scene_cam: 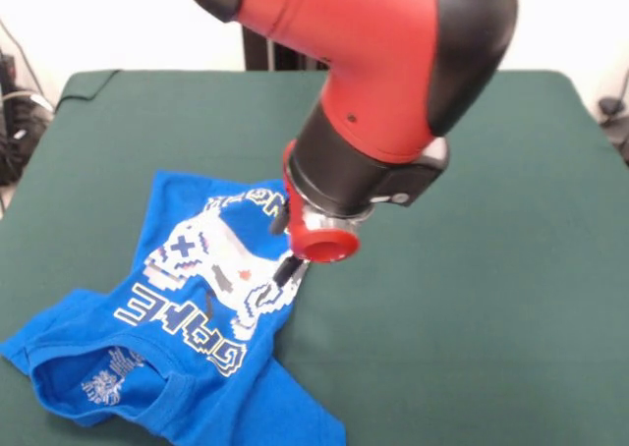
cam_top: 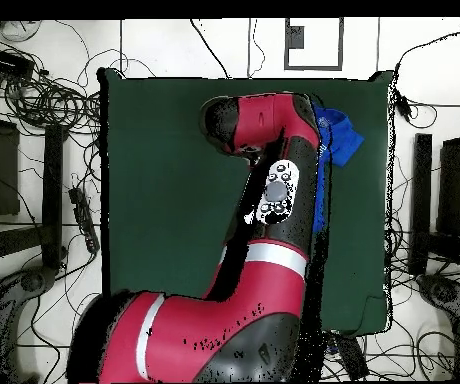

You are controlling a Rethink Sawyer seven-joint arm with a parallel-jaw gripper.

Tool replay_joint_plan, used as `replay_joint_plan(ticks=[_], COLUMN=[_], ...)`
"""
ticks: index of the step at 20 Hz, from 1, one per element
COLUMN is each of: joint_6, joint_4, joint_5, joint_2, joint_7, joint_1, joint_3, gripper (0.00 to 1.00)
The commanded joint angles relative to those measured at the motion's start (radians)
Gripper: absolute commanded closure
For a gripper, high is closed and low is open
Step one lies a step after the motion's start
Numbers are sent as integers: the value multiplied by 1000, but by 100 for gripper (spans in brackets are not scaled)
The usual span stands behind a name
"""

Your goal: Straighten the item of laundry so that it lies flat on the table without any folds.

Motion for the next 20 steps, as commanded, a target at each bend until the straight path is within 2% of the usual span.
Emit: replay_joint_plan(ticks=[1,5,15,20], joint_6=[122,182,134,61], joint_4=[159,152,236,311], joint_5=[50,12,-2,16], joint_2=[86,104,123,97], joint_7=[194,226,248,221], joint_1=[64,102,151,150], joint_3=[26,-58,-150,-152], gripper=[0,0,0,0])
